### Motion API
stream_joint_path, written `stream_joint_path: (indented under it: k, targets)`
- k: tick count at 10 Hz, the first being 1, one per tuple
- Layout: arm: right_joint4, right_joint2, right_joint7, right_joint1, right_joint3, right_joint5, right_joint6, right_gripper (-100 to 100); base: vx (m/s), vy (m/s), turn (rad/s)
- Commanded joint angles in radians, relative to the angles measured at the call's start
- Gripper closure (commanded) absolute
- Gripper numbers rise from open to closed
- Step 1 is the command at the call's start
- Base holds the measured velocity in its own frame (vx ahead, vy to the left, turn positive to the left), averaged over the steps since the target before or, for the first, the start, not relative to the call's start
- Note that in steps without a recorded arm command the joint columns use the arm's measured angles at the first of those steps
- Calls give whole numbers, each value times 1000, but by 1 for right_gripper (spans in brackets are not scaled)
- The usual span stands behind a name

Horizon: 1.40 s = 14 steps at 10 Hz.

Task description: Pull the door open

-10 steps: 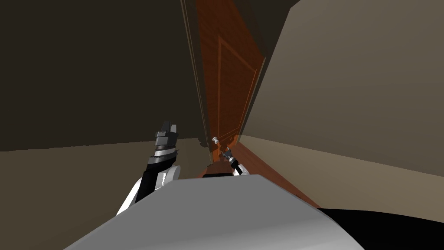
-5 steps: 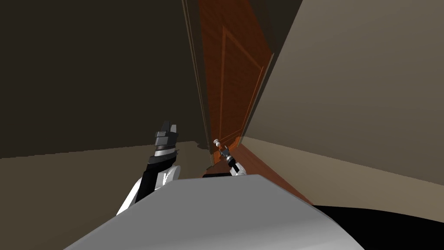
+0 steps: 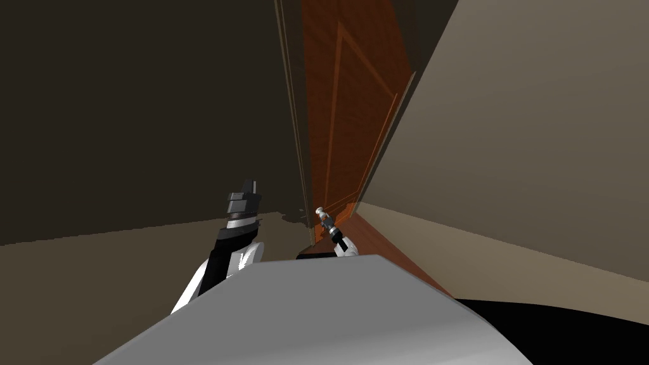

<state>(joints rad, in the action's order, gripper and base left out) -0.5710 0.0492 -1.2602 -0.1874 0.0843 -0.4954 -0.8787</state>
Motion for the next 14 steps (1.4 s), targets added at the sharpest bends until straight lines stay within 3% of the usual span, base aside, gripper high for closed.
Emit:
stream_joint_path:
  k: [1,5,6,9,10,14]
  targets:
    - [-1,-3,0,0,-3,1,1,100,-25,2,-3]
    - [-1,-3,0,0,-3,1,1,100,-1,1,-3]
    - [-1,-6,42,1,-2,9,0,100,-69,-48,45]
    - [-2,-11,77,2,-2,17,1,100,-100,-67,24]
    - [-3,-18,129,3,-3,31,2,100,-96,-72,104]
    - [-5,-29,228,5,-5,54,3,100,-77,-43,63]
